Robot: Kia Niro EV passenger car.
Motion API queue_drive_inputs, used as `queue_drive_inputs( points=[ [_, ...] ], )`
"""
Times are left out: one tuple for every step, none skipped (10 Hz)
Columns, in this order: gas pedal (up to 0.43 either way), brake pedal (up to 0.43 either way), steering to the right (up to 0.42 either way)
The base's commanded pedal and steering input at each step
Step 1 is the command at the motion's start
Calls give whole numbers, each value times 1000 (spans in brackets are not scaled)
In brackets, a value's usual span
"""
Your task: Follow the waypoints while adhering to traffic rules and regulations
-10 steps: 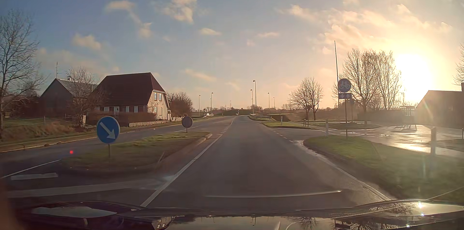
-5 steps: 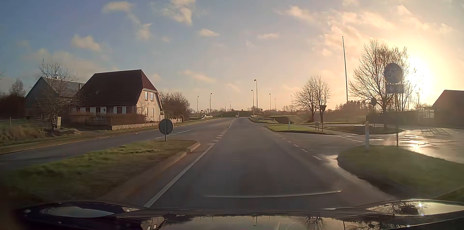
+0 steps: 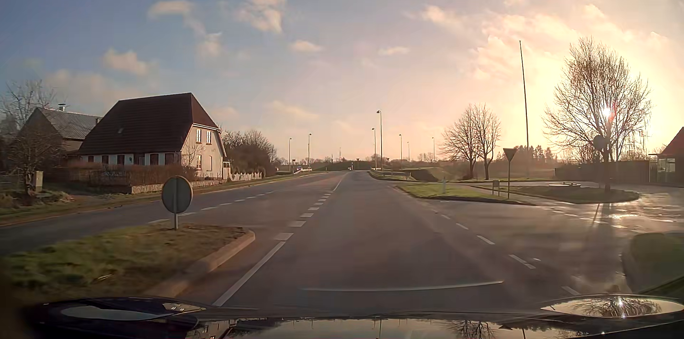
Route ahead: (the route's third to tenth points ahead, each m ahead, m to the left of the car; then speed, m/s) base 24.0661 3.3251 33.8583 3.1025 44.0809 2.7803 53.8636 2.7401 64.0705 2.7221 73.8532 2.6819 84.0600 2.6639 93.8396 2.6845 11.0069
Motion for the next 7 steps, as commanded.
queue_drive_inputs(
  points=[
    [197,0,-2],
    [197,0,-2],
    [197,0,-2],
    [197,0,-2],
    [197,0,0],
    [197,0,0],
    [197,0,0]
  ],
)
